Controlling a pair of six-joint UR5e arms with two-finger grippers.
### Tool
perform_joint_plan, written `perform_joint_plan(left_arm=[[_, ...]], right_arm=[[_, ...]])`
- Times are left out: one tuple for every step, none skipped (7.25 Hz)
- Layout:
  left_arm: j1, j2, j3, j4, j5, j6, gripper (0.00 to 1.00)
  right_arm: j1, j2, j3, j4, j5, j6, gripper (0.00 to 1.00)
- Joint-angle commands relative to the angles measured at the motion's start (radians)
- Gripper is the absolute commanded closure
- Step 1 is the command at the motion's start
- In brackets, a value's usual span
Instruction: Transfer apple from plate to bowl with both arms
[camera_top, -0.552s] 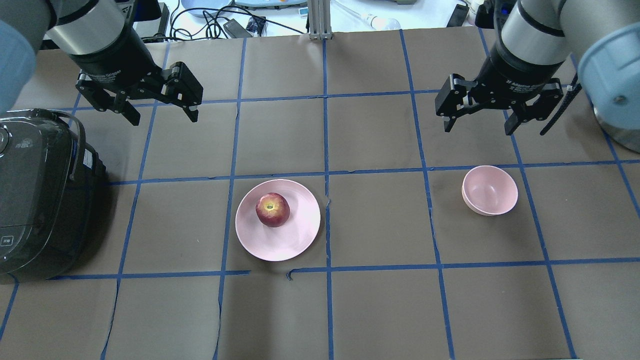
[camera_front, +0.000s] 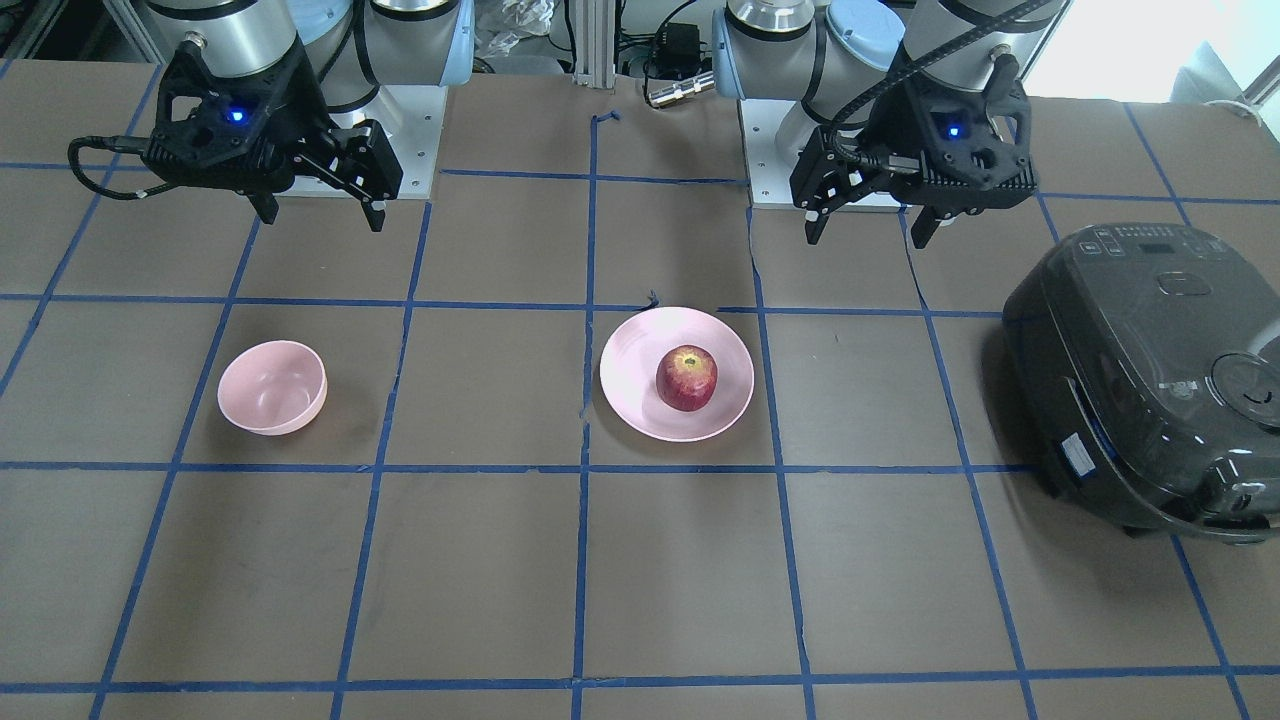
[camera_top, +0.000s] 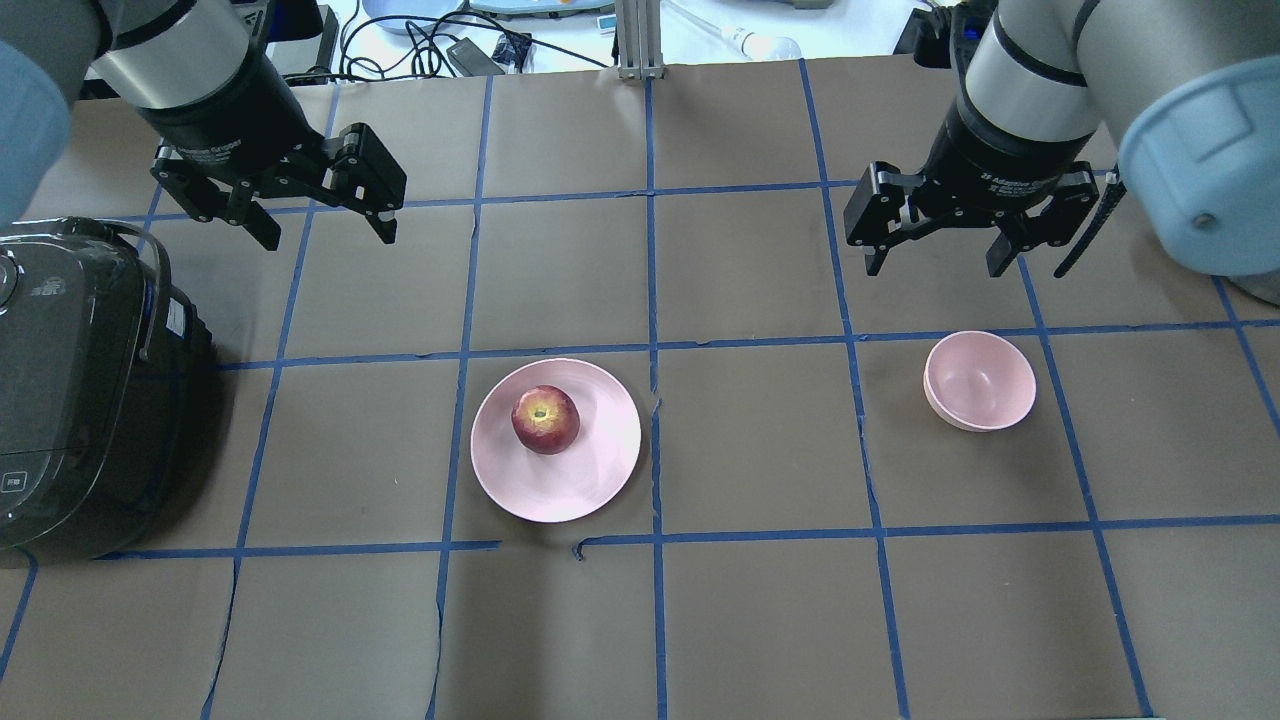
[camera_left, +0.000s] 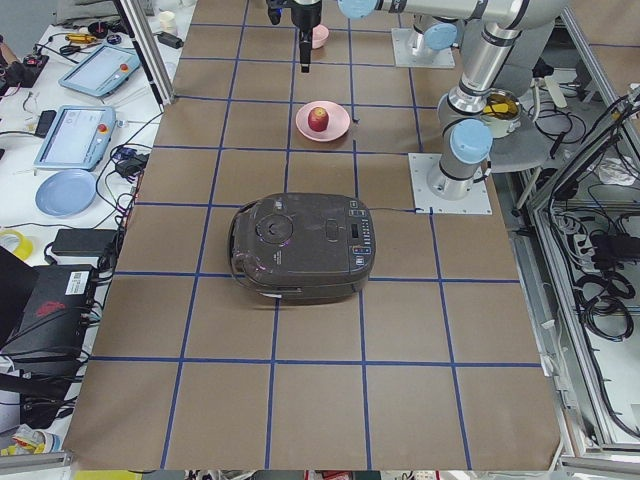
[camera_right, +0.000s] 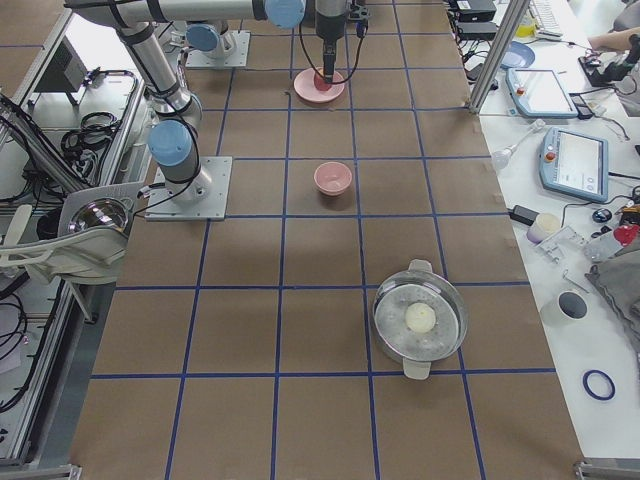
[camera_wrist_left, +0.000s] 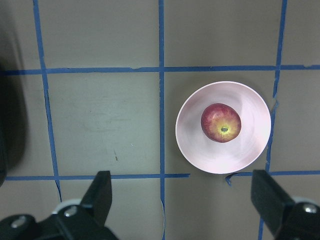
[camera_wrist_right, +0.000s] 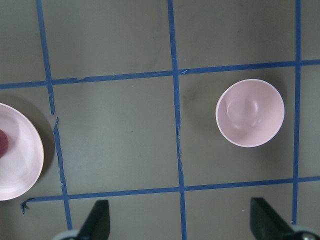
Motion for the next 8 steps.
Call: perform_joint_plan(left_arm=[[0.001, 0.003, -0.004, 0.000, 0.000, -0.001, 0.00], [0.001, 0.004, -0.007, 0.000, 0.000, -0.002, 0.00], [-0.001, 0.013, -0.011, 0.000, 0.000, -0.004, 0.00], [0.001, 0.010, -0.008, 0.000, -0.002, -0.005, 0.00], [0.002, -0.002, -0.007, 0.000, -0.002, -0.008, 0.00], [0.002, -0.020, -0.017, 0.002, -0.020, -0.018, 0.00], [-0.015, -0.049, -0.025, 0.043, -0.037, -0.027, 0.00], [-0.062, -0.094, -0.043, 0.084, -0.037, -0.092, 0.00]], right_arm=[[0.000, 0.001, -0.001, 0.001, -0.003, -0.001, 0.00], [0.000, 0.001, -0.001, -0.002, -0.003, 0.000, 0.00], [0.000, 0.001, 0.000, -0.001, -0.005, -0.001, 0.00], [0.000, 0.002, 0.000, 0.001, -0.005, -0.006, 0.00], [-0.002, 0.002, -0.001, -0.001, -0.005, -0.009, 0.00], [-0.003, 0.004, 0.000, 0.001, -0.009, -0.014, 0.00], [-0.002, 0.002, -0.001, -0.001, -0.010, -0.014, 0.00], [-0.003, 0.004, 0.000, 0.001, -0.025, -0.014, 0.00]])
